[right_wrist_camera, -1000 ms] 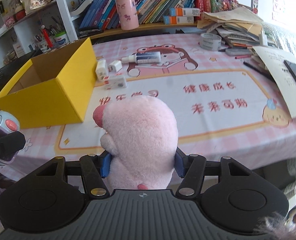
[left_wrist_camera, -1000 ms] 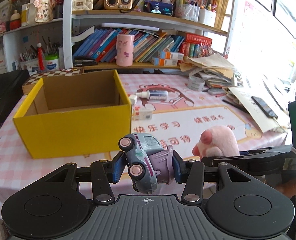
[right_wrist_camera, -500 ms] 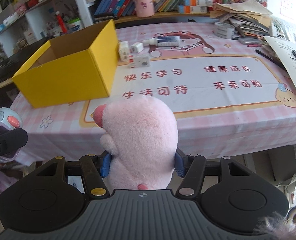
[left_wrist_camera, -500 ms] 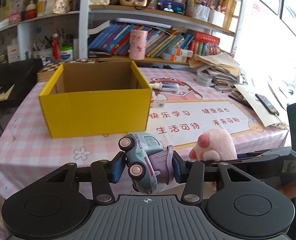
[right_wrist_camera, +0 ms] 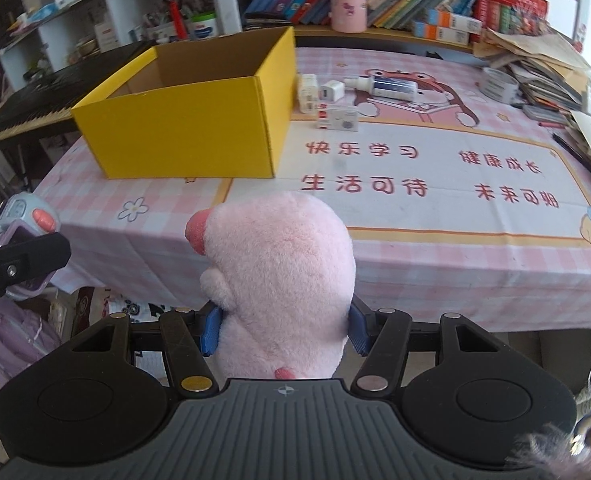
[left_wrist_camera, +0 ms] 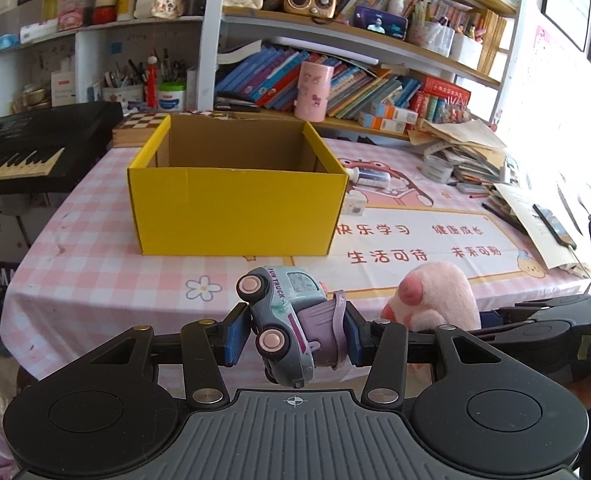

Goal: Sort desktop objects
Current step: 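Lift the toy car with the left tool while the right tool lifts the pink pig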

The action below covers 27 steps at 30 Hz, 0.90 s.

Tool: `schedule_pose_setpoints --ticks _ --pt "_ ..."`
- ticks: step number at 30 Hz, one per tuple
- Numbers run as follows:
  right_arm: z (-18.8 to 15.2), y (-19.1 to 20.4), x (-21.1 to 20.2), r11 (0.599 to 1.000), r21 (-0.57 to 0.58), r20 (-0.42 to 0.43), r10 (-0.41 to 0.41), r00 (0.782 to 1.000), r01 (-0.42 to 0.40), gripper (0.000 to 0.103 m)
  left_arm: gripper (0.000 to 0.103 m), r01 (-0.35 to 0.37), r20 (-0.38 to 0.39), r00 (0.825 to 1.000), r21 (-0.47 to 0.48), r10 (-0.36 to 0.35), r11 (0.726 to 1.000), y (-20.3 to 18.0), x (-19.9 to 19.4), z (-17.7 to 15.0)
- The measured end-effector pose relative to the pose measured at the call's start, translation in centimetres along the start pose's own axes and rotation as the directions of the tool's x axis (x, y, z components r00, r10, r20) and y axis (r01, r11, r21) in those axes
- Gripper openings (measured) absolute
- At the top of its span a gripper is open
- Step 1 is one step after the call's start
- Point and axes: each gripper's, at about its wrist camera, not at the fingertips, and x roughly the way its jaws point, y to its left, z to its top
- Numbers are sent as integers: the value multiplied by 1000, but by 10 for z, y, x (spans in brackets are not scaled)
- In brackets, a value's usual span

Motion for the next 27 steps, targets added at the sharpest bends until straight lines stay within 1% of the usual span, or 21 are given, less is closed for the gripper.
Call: schedule_pose_setpoints --ticks 8,16,24,27 --pt "6 19 1 996 -81 -3 45 999 -45 57 47 -7 28 1000 1 7 1000 5 -5 3" --pt "13 31 4 991 -121 -6 64 998 -65 57 47 -22 31 999 -17 23 1000 15 -7 4" --pt "18 30 0 985 -148 6 86 996 -84 57 47 9 34 999 -6 -9 1000 11 2 9" --pt "22 30 1 983 -158 8 93 996 -90 57 47 9 39 999 -6 -8 1000 10 3 11"
